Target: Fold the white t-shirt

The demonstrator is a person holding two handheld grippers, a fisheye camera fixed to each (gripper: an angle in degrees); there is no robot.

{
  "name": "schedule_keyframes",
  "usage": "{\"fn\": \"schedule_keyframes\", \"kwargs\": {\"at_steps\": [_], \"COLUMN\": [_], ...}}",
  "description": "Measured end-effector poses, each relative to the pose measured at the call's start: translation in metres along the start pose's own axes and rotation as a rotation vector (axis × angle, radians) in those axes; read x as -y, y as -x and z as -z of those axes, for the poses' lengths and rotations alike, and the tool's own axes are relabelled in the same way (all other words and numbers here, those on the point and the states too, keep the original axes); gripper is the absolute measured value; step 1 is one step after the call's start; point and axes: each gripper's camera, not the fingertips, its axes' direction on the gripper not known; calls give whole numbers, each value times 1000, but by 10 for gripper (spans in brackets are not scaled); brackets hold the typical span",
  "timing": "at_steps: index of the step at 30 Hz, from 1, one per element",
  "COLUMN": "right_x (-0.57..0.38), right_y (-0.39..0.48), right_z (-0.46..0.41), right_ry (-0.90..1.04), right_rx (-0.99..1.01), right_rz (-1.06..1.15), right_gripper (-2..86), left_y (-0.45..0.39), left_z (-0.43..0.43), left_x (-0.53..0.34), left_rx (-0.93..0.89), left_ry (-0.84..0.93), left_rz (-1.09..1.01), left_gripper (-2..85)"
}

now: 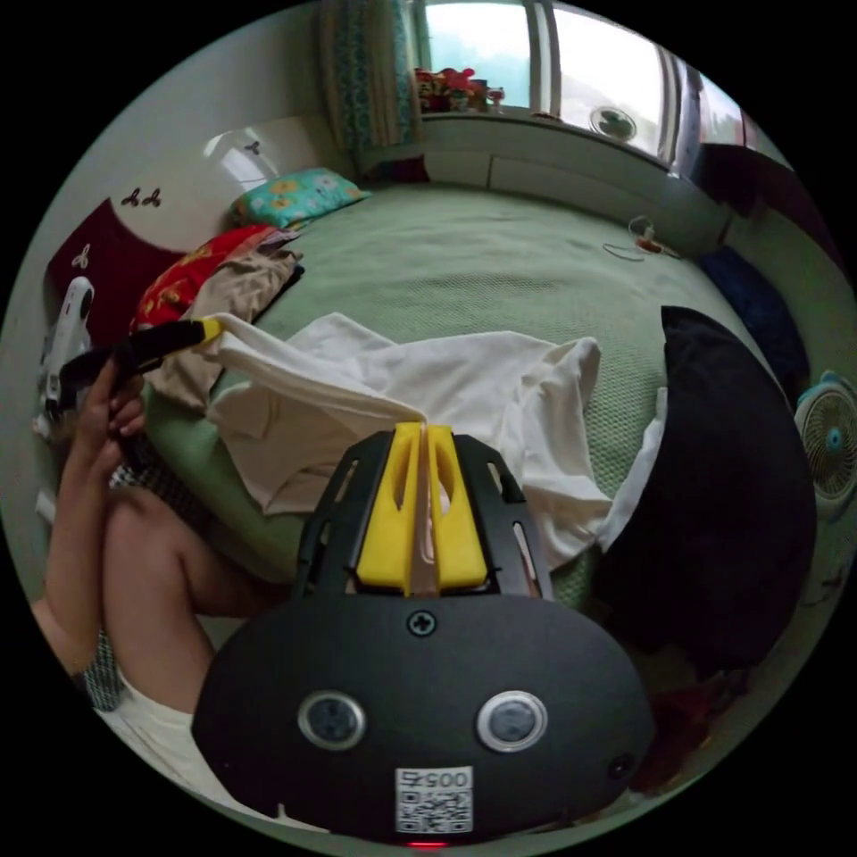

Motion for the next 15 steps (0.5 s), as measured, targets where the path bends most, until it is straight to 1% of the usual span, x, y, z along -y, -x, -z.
{"fn": "schedule_keyframes", "kwargs": {"at_steps": [4, 10, 11, 13, 15], "right_x": [32, 111, 130, 161, 193], "right_y": [-17, -29, -31, -34, -36], "right_z": [6, 12, 11, 10, 9], "right_ry": [16, -3, 0, -1, -13], "right_rx": [45, -57, -90, -134, -172], "right_rz": [-79, -54, -49, -30, -22], "right_gripper": [-17, -17, -17, -17, -17], "left_y": [-22, -45, -45, -46, -47], "left_z": [-8, -30, -33, -40, -36], "left_x": [31, 67, 67, 70, 73], "left_rx": [24, 28, 20, -54, -106], "left_ry": [18, 15, 16, 59, 42], "left_rz": [-40, -62, -64, -35, -6], "left_gripper": [13, 38, 45, 64, 68]}}
